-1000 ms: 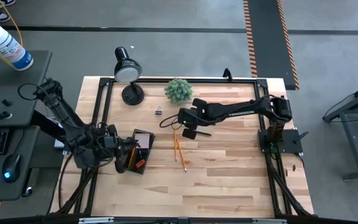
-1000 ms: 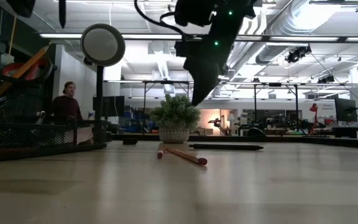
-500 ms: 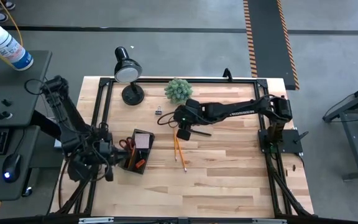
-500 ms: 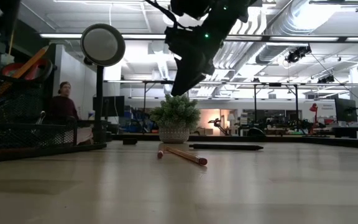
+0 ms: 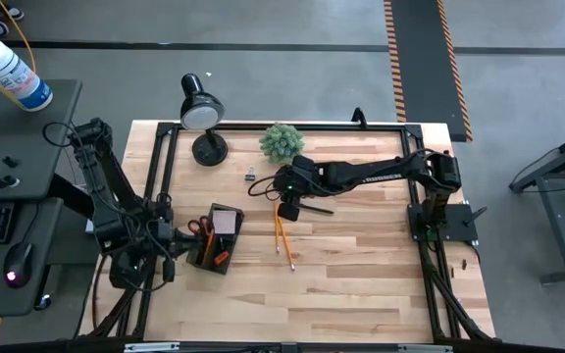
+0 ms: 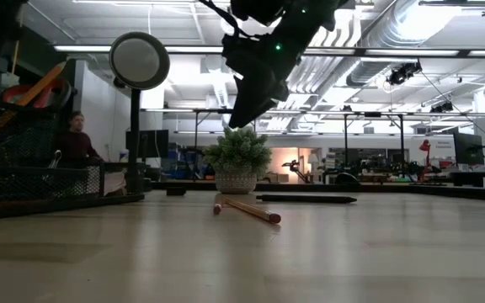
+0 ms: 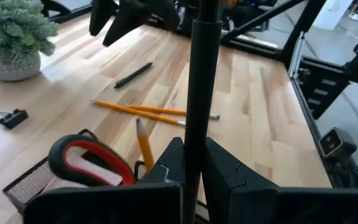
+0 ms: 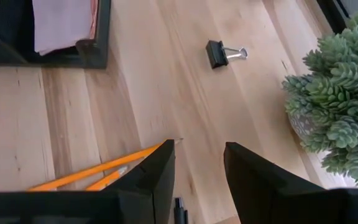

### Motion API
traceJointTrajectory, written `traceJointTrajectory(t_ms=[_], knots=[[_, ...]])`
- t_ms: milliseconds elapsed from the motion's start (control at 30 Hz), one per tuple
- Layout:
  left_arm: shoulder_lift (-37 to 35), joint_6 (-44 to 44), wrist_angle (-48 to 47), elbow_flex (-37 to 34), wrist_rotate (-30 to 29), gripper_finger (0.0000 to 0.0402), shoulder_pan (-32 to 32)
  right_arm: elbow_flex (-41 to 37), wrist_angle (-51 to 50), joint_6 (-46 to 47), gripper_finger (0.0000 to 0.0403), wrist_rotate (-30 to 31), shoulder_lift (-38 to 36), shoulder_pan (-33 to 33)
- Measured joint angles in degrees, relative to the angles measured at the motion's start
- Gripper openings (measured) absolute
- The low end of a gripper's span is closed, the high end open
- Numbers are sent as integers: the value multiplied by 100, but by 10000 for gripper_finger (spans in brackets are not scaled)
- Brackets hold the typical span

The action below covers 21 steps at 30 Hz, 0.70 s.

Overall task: Pick and place office supplies into organizer
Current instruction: Put the left black pen into the desk organizer

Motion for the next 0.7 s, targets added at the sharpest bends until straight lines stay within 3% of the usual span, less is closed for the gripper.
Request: traceJointTrajectory(t_ms=[367, 700], knots=[[305, -558, -532, 0, 235, 8, 2, 0, 163, -5, 130, -129, -4, 0], [490, -682, -527, 0, 272, 85, 2, 0, 202, -15, 130, -231, -4, 0]])
